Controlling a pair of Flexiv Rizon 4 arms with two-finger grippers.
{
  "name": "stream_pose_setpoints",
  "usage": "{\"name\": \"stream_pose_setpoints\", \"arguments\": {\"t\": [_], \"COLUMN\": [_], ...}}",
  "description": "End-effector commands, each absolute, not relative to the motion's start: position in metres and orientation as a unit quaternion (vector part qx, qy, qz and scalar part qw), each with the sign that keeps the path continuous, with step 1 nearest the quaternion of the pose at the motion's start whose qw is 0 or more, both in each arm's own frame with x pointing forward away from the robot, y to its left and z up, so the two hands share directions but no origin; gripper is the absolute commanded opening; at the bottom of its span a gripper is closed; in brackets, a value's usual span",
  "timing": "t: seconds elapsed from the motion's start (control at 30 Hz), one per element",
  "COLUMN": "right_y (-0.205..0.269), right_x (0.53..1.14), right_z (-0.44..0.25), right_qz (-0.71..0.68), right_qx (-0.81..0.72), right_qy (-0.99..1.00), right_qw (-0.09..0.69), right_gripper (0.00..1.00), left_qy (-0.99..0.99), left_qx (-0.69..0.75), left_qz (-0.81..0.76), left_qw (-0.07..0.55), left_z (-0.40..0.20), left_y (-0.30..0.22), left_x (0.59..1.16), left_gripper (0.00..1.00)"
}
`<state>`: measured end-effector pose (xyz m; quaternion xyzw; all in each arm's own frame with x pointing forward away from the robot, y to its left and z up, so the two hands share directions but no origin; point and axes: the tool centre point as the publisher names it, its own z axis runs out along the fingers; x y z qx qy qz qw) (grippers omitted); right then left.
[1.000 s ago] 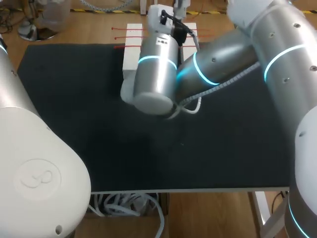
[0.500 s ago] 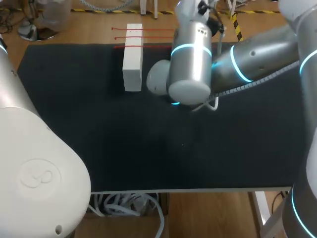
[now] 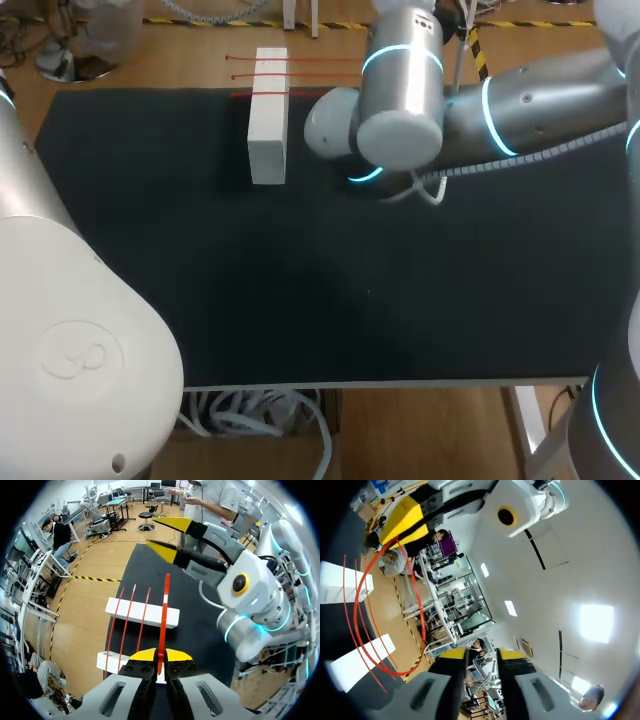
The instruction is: Grab the tape and strap the tape.
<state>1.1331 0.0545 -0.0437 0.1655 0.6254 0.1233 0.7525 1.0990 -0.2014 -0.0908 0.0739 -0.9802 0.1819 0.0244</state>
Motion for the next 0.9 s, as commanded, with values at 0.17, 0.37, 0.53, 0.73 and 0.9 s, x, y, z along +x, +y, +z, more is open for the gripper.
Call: {"name": "stream_pose_setpoints", "arguments": {"t": [0.17,0.37,0.53,0.73,0.9], "right_y": [0.041,0.041,0.041,0.041,0.041], "right_x": [1.126,1.126,1.126,1.126,1.126], "right_z": [-0.042,-0.042,-0.042,-0.042,-0.042], "right_qz": [0.137,0.137,0.137,0.137,0.137], "right_qx": [0.151,0.151,0.151,0.151,0.151], "right_qy": [0.636,0.636,0.636,0.636,0.636], "right_qw": [0.745,0.745,0.745,0.745,0.745], "right_gripper": [1.0,1.0,1.0,1.0,1.0], "left_qy": [-0.981,-0.981,-0.98,-0.982,-0.973], "left_qx": [0.074,0.074,0.075,0.128,0.197], "left_qz": [0.18,0.18,0.182,0.14,0.115], "left_qw": [0.025,0.025,0.012,0.004,0.019], "left_z": [-0.09,-0.09,-0.089,-0.084,-0.089], "left_y": [-0.202,-0.202,-0.199,-0.183,-0.16], "left_x": [1.1,1.1,1.097,1.086,1.063], "left_gripper": [0.0,0.0,0.0,0.0,0.0]}}
